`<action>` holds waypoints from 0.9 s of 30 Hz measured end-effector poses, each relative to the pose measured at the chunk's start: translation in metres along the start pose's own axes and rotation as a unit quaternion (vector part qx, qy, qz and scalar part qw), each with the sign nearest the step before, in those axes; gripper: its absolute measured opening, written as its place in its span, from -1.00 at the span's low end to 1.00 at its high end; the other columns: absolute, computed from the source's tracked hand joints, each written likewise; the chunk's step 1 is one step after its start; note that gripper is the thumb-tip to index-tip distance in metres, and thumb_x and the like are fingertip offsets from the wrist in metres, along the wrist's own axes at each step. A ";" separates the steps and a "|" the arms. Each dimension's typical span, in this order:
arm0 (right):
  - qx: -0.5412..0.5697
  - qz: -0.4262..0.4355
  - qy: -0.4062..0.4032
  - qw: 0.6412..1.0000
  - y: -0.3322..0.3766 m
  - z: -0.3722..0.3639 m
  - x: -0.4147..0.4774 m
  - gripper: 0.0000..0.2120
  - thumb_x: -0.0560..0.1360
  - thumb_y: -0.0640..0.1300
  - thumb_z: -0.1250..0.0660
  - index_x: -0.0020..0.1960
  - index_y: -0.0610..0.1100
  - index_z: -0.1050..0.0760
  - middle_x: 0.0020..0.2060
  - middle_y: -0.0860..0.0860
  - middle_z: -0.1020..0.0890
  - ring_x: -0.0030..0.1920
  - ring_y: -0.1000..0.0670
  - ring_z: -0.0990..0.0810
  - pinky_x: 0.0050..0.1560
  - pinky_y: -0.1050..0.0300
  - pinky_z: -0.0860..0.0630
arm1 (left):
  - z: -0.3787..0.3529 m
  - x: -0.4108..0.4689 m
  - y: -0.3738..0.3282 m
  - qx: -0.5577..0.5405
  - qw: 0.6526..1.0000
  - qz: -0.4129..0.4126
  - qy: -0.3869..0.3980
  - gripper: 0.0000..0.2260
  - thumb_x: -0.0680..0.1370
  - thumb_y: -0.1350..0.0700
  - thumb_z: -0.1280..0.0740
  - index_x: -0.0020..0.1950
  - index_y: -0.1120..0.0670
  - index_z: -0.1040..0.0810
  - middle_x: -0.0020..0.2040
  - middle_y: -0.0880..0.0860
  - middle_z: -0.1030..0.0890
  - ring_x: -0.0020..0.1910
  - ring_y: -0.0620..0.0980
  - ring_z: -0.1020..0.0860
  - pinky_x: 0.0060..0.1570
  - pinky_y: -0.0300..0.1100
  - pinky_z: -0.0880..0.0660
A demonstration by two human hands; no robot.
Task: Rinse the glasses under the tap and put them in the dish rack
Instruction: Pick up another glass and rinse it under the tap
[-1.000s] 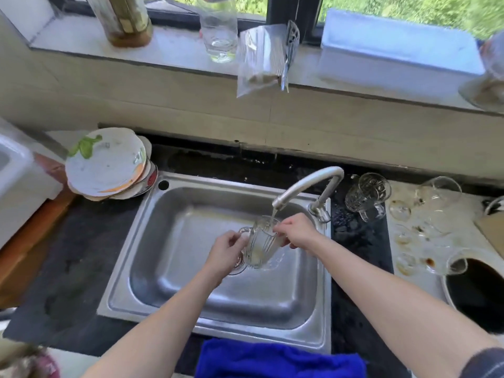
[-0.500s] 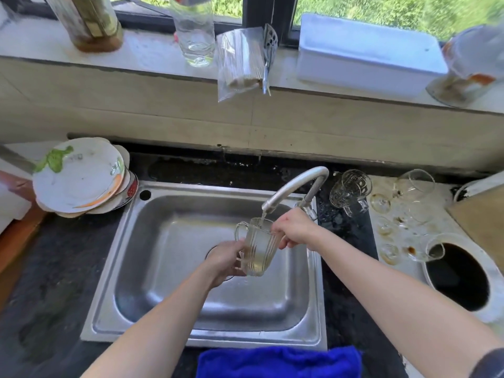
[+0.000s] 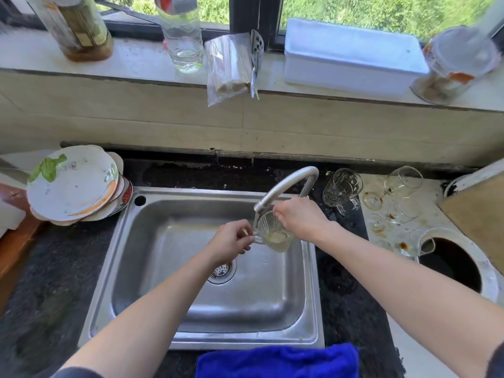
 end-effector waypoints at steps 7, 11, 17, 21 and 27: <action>0.064 0.024 -0.092 0.993 -0.003 0.001 -0.005 -0.80 0.60 -0.09 -0.17 0.01 -0.08 -0.58 -0.16 0.01 -0.64 -0.16 -0.06 -0.59 -0.18 0.01 -0.50 | -0.006 -0.002 -0.006 -0.076 0.995 0.009 0.057 -0.87 0.56 0.29 -0.32 -0.17 0.13 -0.46 -0.21 0.21 -0.56 -0.21 0.07 -0.61 -0.16 -0.13 -0.56; 0.265 -0.107 -0.071 0.956 -0.012 -0.001 -0.003 -0.78 0.57 0.03 -0.27 0.06 -0.08 -0.58 -0.13 0.03 -0.63 -0.14 0.01 -0.56 -0.15 0.08 -0.44 | 0.008 -0.001 -0.002 -0.125 0.992 0.000 0.000 -0.88 0.54 0.31 -0.33 -0.17 0.15 -0.48 -0.23 0.19 -0.58 -0.21 0.08 -0.62 -0.15 -0.16 -0.58; 0.350 -0.190 0.001 0.917 -0.002 -0.024 -0.002 -0.70 0.62 -0.08 -0.13 -0.20 -0.17 -0.49 -0.36 -0.11 -0.65 -0.34 -0.11 -0.68 -0.21 -0.06 -0.64 | 0.011 -0.004 0.013 -0.107 0.993 0.004 -0.057 -0.88 0.48 0.28 -0.42 -0.20 0.12 -0.53 -0.27 0.11 -0.59 -0.25 0.03 -0.54 -0.10 -0.01 -0.55; 0.306 -0.161 -0.081 0.935 0.005 -0.027 0.000 -0.69 0.60 -0.03 -0.11 -0.12 -0.13 -0.56 -0.35 -0.07 -0.64 -0.28 -0.12 -0.62 -0.10 -0.07 -0.58 | 0.021 -0.004 0.018 -0.159 0.984 0.075 -0.039 -0.82 0.50 0.34 -0.33 0.00 0.10 -0.56 -0.11 0.08 -0.58 -0.13 0.00 -0.54 -0.09 -0.08 -0.55; 0.471 -0.134 -0.074 0.868 0.016 -0.018 0.000 -0.77 0.57 -0.21 -0.21 -0.20 -0.09 -0.57 -0.38 -0.05 -0.62 -0.39 0.01 -0.57 -0.21 0.00 -0.58 | 0.045 0.009 0.014 -0.247 0.955 0.133 -0.098 -0.65 0.61 0.02 -0.25 0.37 0.07 -0.38 0.16 0.12 -0.57 0.06 0.15 -0.59 -0.01 0.00 -0.55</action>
Point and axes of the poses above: each hand's wrist, its own x-axis towards the middle knuckle, its own z-axis out of the back of the hand, y = z × x, the point moved 4 cm from there along x, towards the middle knuckle
